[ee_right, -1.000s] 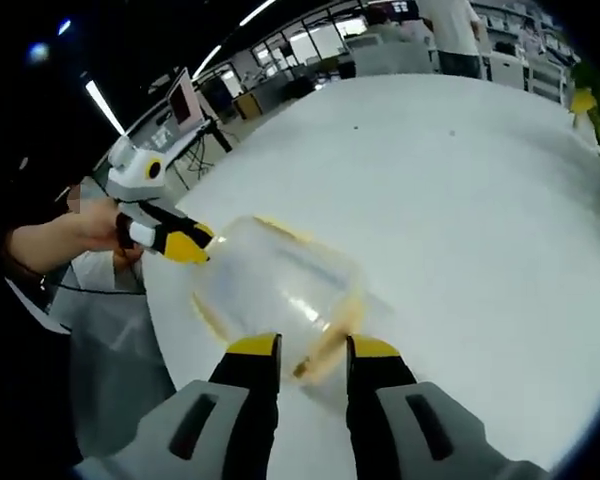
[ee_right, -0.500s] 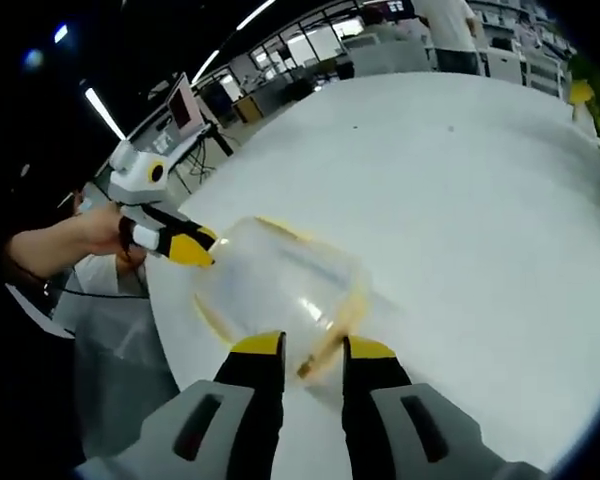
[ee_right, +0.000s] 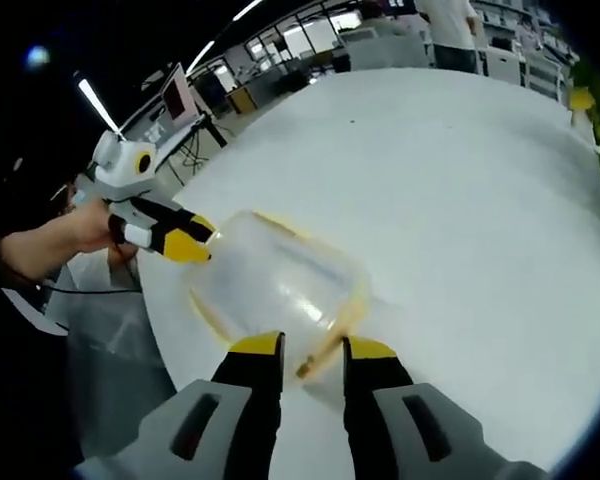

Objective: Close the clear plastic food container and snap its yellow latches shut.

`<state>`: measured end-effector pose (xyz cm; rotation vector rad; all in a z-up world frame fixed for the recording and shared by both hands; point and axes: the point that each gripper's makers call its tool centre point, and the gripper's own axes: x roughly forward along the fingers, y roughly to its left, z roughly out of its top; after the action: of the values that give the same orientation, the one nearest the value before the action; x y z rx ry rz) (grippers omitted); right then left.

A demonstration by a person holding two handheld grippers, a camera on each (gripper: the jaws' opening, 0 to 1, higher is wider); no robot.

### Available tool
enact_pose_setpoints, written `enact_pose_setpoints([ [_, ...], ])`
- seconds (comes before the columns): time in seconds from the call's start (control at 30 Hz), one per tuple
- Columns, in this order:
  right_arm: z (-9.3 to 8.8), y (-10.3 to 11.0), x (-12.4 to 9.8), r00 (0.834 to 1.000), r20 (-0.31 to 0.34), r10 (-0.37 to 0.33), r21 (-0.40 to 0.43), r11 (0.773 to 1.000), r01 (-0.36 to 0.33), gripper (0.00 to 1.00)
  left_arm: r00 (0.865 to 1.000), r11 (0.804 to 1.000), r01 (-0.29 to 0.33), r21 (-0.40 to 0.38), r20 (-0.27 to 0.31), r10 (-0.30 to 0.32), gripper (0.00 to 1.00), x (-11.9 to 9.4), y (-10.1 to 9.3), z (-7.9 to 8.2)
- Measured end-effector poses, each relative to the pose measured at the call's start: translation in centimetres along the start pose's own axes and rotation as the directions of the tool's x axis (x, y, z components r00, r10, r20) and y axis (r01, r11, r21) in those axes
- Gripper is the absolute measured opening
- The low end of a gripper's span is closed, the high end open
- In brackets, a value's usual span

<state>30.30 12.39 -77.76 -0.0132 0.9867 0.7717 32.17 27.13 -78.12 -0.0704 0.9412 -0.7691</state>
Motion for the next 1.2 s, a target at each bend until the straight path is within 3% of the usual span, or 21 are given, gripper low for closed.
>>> enact_pose_setpoints([
  [0.13,0.3,0.0,-0.1,0.998,-0.013,-0.054,-0.119,0.992,0.052,0.21,0.999,0.986,-0.054,0.161,0.014,0.053,0.22,-0.3,-0.2,0.5],
  [0.2,0.4,0.1,-0.2,0.996,-0.027,-0.089,-0.192,0.978,0.082,0.21,0.996,0.951,-0.092,0.296,0.031,0.087,0.23,-0.5,-0.5,1.1],
  [0.27,0.3,0.1,-0.4,0.992,-0.057,-0.115,-0.287,0.953,0.094,0.21,0.988,0.891,-0.150,0.429,0.038,0.148,0.25,-0.8,-0.7,1.5],
  [0.3,0.4,0.2,-0.4,0.990,-0.064,-0.125,-0.339,0.936,0.097,0.22,0.988,0.792,-0.148,0.593,0.060,0.140,0.23,-0.6,-1.7,2.1],
  [0.33,0.6,0.2,-0.4,0.990,-0.060,-0.130,-0.364,0.926,0.100,0.22,0.989,0.760,-0.145,0.633,0.062,0.137,0.18,-0.5,-2.1,2.1],
  [0.37,0.6,0.3,-0.3,0.990,-0.063,-0.125,-0.385,0.918,0.092,0.22,0.988,0.716,-0.138,0.684,0.048,0.145,0.15,-0.3,-2.6,1.7],
  [0.43,0.8,0.4,-0.2,0.991,-0.058,-0.123,-0.411,0.907,0.089,0.23,0.989,0.683,-0.132,0.718,0.047,0.141,0.12,0.1,-3.2,1.7],
  [0.5,1.4,0.5,-0.2,0.994,-0.027,-0.103,-0.433,0.898,0.081,0.26,0.989,0.701,-0.132,0.700,0.047,0.139,0.16,0.2,-3.3,1.8],
  [0.53,2.0,0.6,-0.2,0.996,-0.004,-0.086,-0.411,0.908,0.076,0.26,0.989,0.702,-0.136,0.699,0.057,0.135,0.20,0.3,-3.5,2.2],
  [0.57,2.5,1.0,-0.2,0.998,0.020,-0.053,-0.392,0.918,0.057,0.25,0.990,0.700,-0.134,0.701,0.057,0.132,0.21,0.4,-3.5,2.3],
  [0.6,3.2,1.7,-0.2,0.998,0.055,-0.006,-0.349,0.937,0.025,0.25,0.991,0.686,-0.131,0.715,0.070,0.117,0.20,0.3,-3.9,2.7],
  [0.67,4.0,2.0,-0.1,0.997,0.074,0.014,-0.358,0.934,0.013,0.26,0.993,0.684,-0.120,0.720,0.084,0.086,0.20,0.4,-4.7,3.2],
  [0.8,4.7,2.5,0.5,0.996,0.079,0.047,-0.363,0.932,-0.015,0.27,0.996,0.669,-0.090,0.738,0.074,0.053,0.20,0.9,-5.7,3.4],
  [1.0,4.4,4.0,1.9,0.996,0.050,0.078,-0.379,0.924,-0.053,0.29,0.999,0.652,-0.048,0.757,0.038,0.029,0.21,1.5,-6.7,2.6],
  [1.2,4.8,4.5,2.6,0.995,0.039,0.089,-0.410,0.910,-0.065,0.28,0.999,0.649,-0.036,0.760,0.031,0.019,0.21,1.6,-7.0,2.4],
])
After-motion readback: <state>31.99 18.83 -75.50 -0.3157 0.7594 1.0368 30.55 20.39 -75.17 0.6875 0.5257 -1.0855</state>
